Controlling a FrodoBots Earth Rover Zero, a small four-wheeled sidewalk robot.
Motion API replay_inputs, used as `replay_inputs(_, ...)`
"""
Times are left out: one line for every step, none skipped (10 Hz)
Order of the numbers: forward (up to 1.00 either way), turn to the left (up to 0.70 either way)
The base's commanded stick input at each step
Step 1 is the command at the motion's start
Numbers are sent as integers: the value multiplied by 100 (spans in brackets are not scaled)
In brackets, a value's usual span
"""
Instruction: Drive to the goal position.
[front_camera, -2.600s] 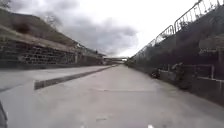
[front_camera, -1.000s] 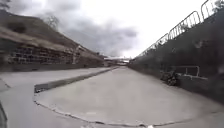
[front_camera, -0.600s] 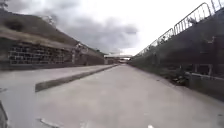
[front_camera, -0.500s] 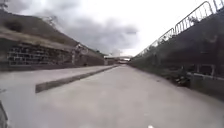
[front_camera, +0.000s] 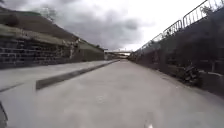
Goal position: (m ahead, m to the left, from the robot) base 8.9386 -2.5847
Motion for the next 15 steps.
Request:
replay_inputs(70,0)
replay_inputs(70,0)
replay_inputs(70,0)
replay_inputs(70,0)
replay_inputs(70,0)
replay_inputs(70,0)
replay_inputs(70,0)
replay_inputs(70,0)
replay_inputs(70,0)
replay_inputs(70,0)
replay_inputs(70,0)
replay_inputs(70,0)
replay_inputs(70,0)
replay_inputs(70,0)
replay_inputs(70,0)
